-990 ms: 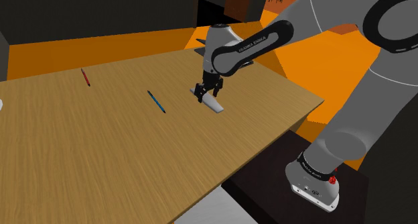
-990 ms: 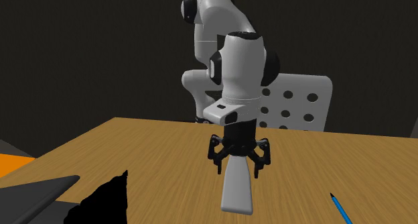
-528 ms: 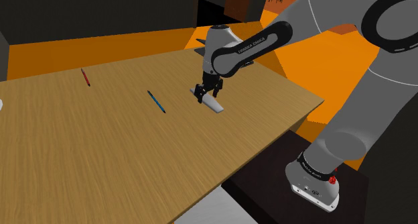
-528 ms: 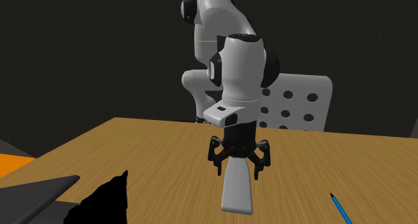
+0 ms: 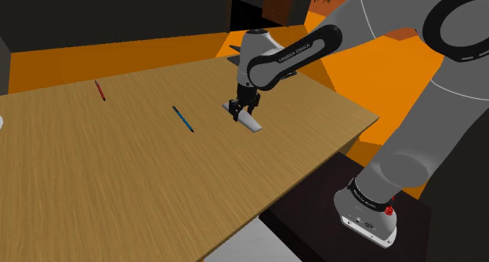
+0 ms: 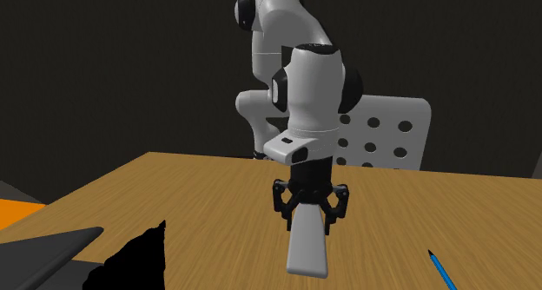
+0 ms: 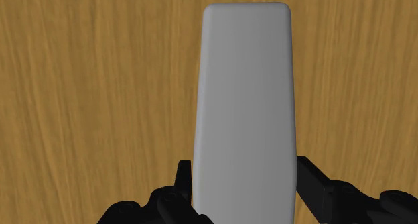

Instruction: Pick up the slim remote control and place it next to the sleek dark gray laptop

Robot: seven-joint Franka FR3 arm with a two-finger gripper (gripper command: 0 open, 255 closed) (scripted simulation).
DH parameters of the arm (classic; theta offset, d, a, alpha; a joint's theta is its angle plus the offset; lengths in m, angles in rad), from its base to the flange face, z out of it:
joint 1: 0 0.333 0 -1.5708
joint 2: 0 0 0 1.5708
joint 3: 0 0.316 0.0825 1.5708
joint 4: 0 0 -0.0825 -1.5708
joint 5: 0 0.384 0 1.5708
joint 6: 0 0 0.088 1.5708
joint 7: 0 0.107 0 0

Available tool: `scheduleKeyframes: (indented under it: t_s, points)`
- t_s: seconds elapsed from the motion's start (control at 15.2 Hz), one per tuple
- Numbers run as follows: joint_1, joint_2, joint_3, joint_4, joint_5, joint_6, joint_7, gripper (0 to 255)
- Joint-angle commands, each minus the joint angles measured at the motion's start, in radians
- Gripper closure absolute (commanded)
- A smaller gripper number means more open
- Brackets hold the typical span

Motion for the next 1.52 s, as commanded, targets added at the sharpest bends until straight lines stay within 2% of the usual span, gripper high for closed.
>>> scheduleKeyframes:
  t_s: [0.0,1.45]
  points:
    - [0.000,0.000,0.000,0.000,0.000,0.000,0.000,255]
    - [-0.004,-0.142,-0.001,0.136,0.041,-0.274,-0.029,255]
